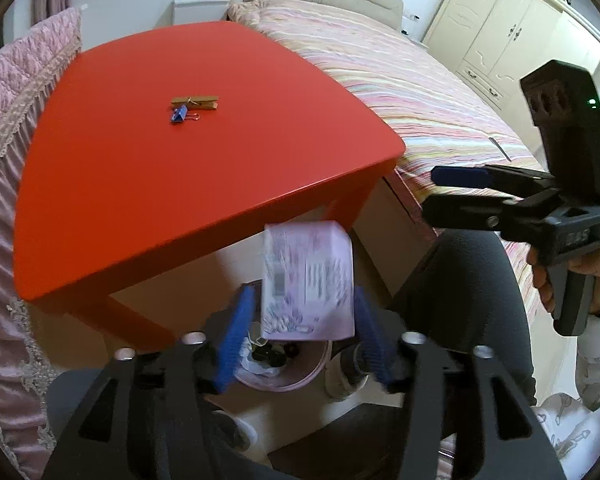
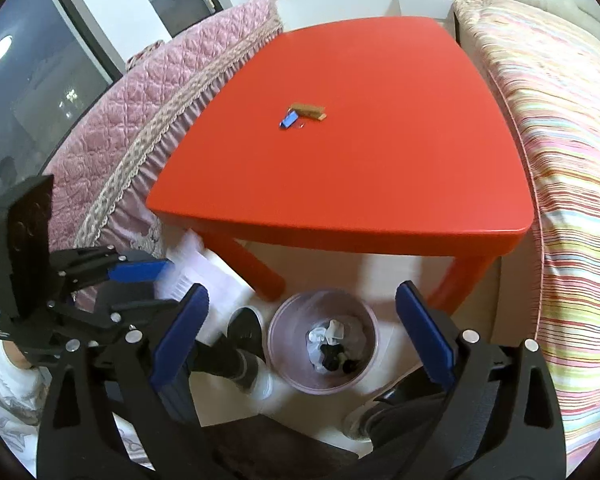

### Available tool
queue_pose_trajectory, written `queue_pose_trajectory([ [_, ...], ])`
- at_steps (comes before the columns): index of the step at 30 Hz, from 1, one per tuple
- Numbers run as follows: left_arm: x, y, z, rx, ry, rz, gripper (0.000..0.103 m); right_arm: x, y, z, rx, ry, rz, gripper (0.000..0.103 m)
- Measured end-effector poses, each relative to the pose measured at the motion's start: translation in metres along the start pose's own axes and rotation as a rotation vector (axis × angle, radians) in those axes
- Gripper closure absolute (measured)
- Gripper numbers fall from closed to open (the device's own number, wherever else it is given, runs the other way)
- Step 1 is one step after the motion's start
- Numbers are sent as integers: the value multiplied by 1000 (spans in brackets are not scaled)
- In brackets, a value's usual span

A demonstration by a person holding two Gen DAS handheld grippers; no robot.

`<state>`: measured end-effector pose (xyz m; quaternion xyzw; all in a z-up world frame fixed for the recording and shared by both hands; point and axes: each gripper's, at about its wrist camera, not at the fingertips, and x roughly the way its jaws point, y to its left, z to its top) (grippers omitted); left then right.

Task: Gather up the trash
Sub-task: 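Carry the clip and card over the pink bin and open both tools, then grasp the wooden clothespin on the table with the right tool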

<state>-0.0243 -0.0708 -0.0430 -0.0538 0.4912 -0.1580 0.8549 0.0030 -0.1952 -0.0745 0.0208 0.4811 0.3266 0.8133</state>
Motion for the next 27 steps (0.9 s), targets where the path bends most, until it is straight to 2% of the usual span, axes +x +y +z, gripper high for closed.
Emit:
queue_pose_trajectory([
  [1,1,2,0,-9,-1,6,28,-1,-1,0,2,-3,-1,9],
  [3,1,3,-1,-14,-8,29,16,-1,-1,-1,4,-6,2,9],
  [8,-1,9,-1,-33,-21,73,8,4,1,-3,6,-3,1,7],
  [20,-6,22,2,-68,-60,117,8,11,9,-5,-26,-4,14,6],
  [27,-11,32,7,-94,-80,117,8,12,11,6,-34,-8,29,6],
])
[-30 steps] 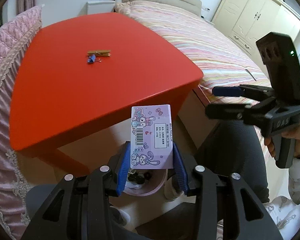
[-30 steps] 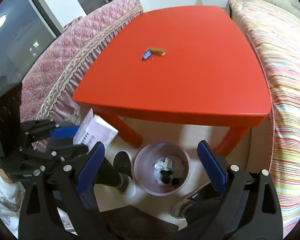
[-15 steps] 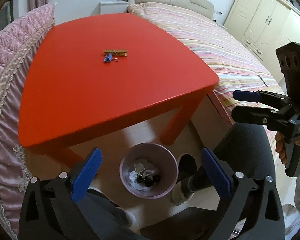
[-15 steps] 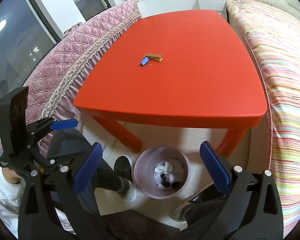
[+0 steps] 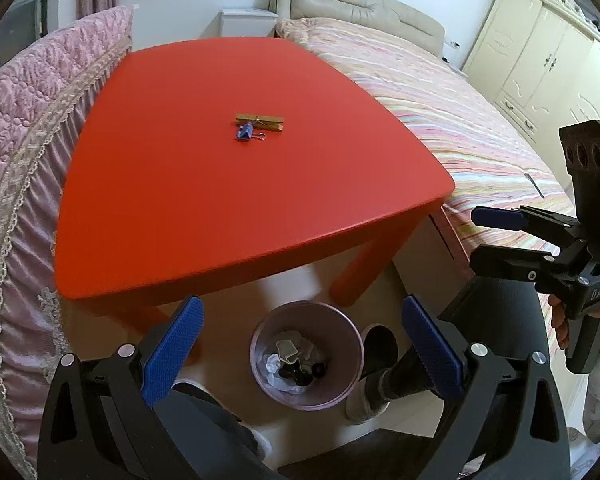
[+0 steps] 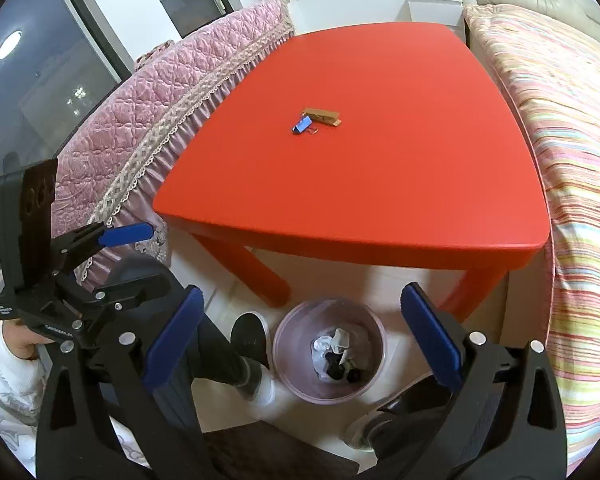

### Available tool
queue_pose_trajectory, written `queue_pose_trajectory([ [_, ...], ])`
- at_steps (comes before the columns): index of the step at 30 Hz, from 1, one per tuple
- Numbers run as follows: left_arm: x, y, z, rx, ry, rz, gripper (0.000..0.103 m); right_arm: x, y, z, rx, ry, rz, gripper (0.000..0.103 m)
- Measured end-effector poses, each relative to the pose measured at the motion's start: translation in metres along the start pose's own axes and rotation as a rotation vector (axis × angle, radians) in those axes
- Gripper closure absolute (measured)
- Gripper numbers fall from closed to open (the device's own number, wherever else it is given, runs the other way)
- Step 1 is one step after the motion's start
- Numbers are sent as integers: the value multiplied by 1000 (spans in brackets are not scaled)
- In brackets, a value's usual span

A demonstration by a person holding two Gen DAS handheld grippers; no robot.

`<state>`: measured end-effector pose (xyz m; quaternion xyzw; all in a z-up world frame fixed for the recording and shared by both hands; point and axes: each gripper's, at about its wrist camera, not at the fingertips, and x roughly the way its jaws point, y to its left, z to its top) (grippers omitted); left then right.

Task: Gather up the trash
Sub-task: 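Grasp the wooden clothespin on the table with the right tool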

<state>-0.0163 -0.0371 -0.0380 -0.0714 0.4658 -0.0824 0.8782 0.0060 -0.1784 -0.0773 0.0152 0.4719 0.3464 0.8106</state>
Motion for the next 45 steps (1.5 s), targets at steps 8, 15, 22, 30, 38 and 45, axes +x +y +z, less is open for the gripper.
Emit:
queue_pose_trajectory([
  [8,-4,12,15,-23,-26,0,8,5,-7,39,-33,-7,18,6],
  [15,-7,15,29,-30,-48,-8,8,26,-5,100,-155,7,-1,6],
  [22,-5,18,35,-34,-51,-18,8,69,-11,153,-253,47,-35,6],
  [30,0,27,34,-61,-42,-21,8,127,-9,186,-378,134,-68,8],
  [38,7,38,35,-91,-28,-20,8,173,-12,187,-441,224,-85,39],
  [45,13,44,35,-103,-17,-20,8,187,-15,185,-446,241,-67,64],
])
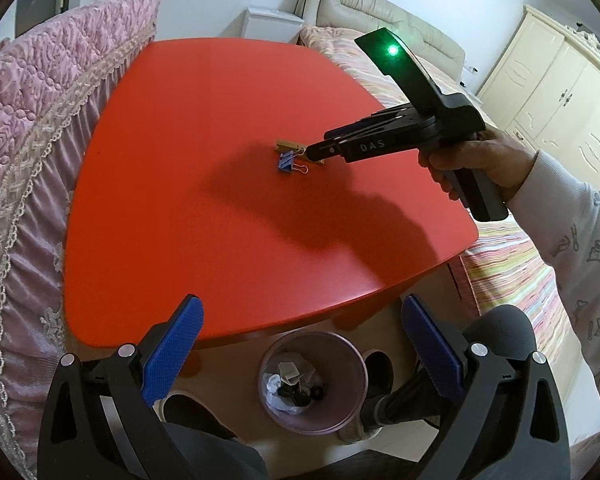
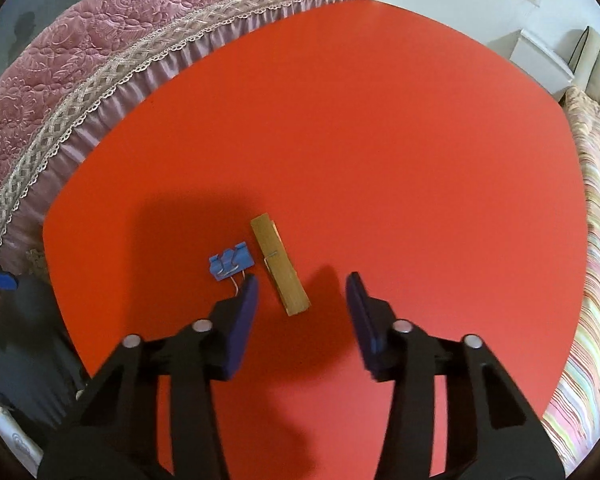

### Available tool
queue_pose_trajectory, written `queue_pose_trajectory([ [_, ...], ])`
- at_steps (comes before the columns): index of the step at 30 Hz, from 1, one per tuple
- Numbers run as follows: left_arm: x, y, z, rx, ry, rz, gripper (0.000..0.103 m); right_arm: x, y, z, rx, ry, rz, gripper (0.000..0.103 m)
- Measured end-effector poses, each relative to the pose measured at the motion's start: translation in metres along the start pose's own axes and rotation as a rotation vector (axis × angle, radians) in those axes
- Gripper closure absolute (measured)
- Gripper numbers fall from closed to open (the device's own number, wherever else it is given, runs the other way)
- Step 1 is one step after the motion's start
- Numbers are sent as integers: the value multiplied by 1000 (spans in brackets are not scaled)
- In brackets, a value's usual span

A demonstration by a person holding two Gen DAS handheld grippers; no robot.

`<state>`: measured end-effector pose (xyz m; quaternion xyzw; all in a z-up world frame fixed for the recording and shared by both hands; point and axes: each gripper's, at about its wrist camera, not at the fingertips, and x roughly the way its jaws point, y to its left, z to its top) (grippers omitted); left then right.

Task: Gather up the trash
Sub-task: 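Grasp the wooden clothespin on the table with the right tool, then grasp the blue binder clip with the left tool while the right tool holds the clothespin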

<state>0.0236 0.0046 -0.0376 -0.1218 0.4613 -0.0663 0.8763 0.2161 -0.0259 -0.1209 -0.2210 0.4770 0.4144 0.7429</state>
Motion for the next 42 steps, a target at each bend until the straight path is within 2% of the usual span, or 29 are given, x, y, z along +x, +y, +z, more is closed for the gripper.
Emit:
queue_pose_trajectory([
  [4,3,2,0,-8,5,-3,8,5,3,1,-14,11,13,76],
  [7,4,3,1,-10,7,-7,8,7,4,0,-16,11,17,91],
  [18,10,-5,24,45,1,1,8,-9,-7,-8,75,-41,27,91],
  [28,32,-15,78,126,35,17,8,-44,-19,-19,230,-68,42,91],
  [35,70,-11,117,135,132,40,8,-65,-21,-29,270,-73,16,91],
  [42,117,-10,137,119,244,96,8,-73,-30,-43,291,-67,-11,91],
])
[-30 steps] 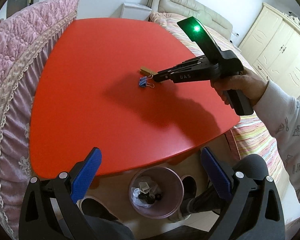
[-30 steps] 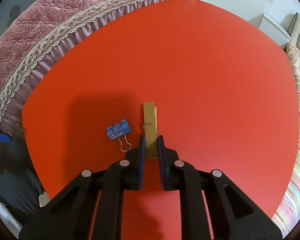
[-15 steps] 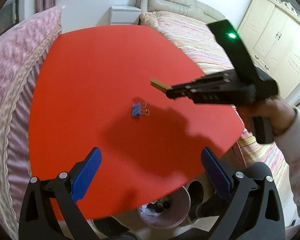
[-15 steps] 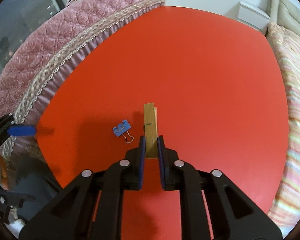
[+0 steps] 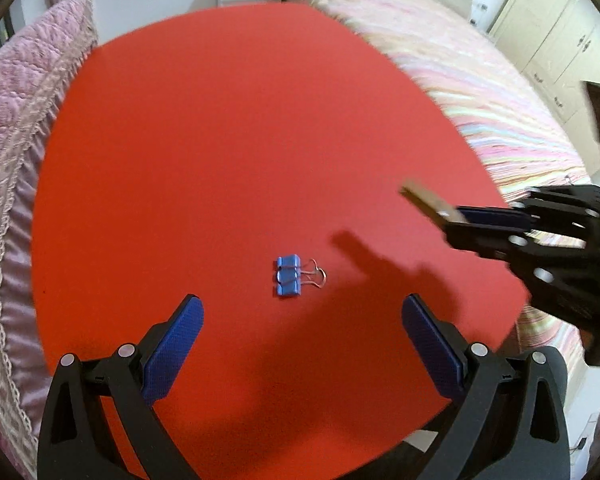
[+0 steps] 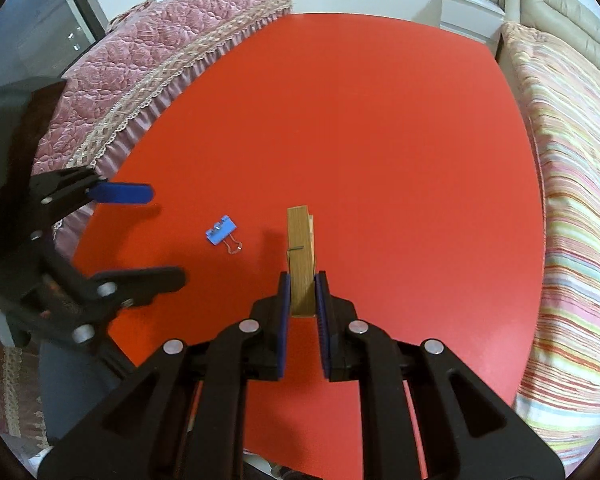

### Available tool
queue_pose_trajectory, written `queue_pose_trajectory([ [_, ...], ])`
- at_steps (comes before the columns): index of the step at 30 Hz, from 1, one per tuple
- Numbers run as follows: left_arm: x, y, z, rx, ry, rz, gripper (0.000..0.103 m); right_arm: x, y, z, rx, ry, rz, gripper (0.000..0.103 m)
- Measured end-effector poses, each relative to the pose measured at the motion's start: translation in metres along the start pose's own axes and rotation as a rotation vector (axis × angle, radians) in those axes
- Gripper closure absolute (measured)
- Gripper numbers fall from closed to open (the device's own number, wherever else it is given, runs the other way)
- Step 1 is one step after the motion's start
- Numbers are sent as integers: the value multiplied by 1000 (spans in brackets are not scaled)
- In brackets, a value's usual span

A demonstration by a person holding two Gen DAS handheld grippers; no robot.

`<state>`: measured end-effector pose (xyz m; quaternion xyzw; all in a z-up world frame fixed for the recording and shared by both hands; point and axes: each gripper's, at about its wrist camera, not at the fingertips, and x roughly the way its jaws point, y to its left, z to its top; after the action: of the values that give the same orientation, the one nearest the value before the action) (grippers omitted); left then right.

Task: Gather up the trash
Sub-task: 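Grasp the blue binder clip with the left tool while the right tool holds the clothespin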

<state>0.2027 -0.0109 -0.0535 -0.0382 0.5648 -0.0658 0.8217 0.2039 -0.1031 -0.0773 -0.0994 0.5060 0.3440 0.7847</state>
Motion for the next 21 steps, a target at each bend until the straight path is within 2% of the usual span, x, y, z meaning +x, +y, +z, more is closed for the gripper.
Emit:
queue_pose_trajectory([
  [4,17,3,9,-22,41,16,8,-3,-6,-4,9,-2,-4,91],
  [7,23,4,12,-34,49,14,24,-4,-10,-6,15,-4,-6,91],
  [9,23,3,10,-36,41,16,26,-4,-11,-8,19,-5,-5,91],
  [13,25,6,10,-45,39,22,59,-3,-12,-9,19,-7,-1,92],
  [15,26,7,9,-42,39,18,68,-3,-11,-9,18,-8,1,92],
  [16,26,9,10,-41,41,17,77,-3,-11,-9,18,-8,2,92],
  [19,23,12,9,-34,25,27,91,-3,-11,-10,16,-12,2,92],
  [21,19,10,7,-26,10,34,91,-3,-10,-10,15,-16,1,92],
])
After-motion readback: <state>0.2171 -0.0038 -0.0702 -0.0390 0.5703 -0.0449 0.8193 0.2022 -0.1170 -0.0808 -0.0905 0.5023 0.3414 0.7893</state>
